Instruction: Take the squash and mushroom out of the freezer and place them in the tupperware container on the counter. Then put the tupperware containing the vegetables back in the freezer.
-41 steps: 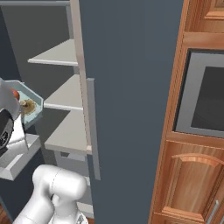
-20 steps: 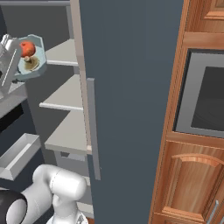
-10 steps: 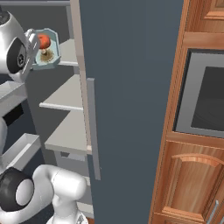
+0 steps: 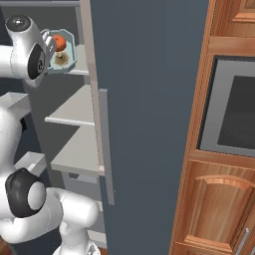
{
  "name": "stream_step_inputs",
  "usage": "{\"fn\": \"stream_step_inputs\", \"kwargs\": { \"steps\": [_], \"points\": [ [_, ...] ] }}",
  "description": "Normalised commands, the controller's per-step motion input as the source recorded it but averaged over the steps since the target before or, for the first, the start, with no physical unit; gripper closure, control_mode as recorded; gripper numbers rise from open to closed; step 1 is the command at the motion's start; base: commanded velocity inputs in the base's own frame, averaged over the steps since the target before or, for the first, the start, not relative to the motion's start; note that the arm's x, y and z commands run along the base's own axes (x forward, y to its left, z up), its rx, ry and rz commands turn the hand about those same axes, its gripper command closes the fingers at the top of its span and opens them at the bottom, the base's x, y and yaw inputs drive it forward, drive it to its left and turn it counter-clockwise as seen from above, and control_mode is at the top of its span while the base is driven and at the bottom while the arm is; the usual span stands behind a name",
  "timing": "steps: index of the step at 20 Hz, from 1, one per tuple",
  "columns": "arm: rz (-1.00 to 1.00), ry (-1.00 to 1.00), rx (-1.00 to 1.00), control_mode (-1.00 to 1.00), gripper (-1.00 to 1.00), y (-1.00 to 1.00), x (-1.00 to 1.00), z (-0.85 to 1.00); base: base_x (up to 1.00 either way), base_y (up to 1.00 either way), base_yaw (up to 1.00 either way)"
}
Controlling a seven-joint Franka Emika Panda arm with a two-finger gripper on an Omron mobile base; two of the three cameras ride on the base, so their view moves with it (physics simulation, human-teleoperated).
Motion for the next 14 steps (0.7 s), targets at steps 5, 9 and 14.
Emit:
{"fn": "stream_step_inputs", "kwargs": {
  "steps": [5, 9, 14],
  "points": [
    [-0.13, -0.07, 0.00, -1.00, 1.00, 0.22, 0.55, 0.00, 0.00, 0.00, 0.00],
    [-0.20, -0.03, 0.00, -1.00, 1.00, 0.09, 0.50, 0.00, 0.00, 0.00, 0.00],
    [-0.15, -0.01, 0.00, -1.00, 1.00, 0.00, 0.39, -0.04, 0.00, 0.00, 0.00]
  ]
}}
